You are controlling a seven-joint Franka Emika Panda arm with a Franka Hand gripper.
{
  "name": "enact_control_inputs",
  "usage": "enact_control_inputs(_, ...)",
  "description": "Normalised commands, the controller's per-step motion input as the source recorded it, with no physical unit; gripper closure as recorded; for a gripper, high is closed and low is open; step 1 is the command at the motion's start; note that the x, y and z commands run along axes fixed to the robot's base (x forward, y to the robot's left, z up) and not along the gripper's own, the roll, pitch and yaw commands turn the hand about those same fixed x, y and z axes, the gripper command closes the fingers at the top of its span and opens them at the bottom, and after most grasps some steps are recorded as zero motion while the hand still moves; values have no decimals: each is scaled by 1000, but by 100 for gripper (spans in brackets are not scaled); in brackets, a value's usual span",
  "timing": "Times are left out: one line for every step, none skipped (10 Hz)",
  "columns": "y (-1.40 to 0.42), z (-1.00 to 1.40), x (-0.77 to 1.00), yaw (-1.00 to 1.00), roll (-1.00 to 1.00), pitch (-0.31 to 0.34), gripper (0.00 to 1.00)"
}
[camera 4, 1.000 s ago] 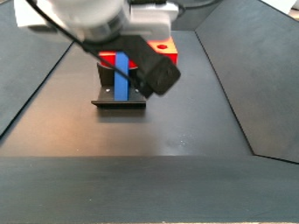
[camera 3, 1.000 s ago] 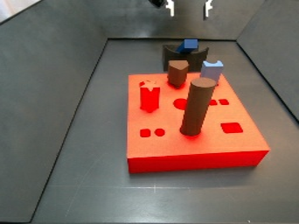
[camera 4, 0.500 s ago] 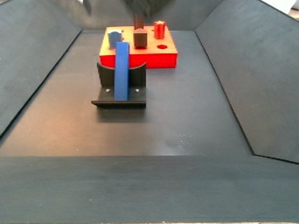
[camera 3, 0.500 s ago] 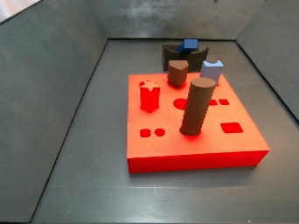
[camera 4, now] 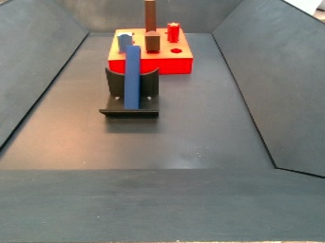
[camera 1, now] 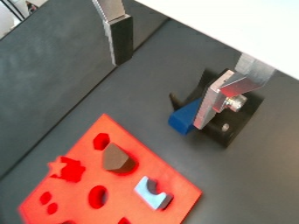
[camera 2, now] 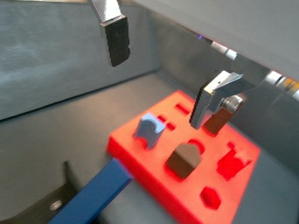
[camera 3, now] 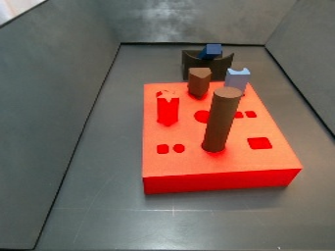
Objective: Pick up the rectangle object. Move up. Place the rectangle object on the fixture. Regrasp the rectangle object. Move to above the board. Insert the rectangle object.
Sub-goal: Regrasp the rectangle object.
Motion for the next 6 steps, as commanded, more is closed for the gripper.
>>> enact_control_inputs(-20, 35, -40, 31, 1000, 15, 0)
enact_control_inputs(-20, 14, -27, 31, 1000, 9, 0)
enact_control_inputs(-31, 10, -21, 33, 1000, 6, 0)
enact_control_inputs(-27, 17, -16, 34, 1000, 3, 0)
enact_control_inputs(-19, 14, -8, 35, 1000, 1, 0)
enact_control_inputs(-19, 15, -6, 37, 1000, 1, 0)
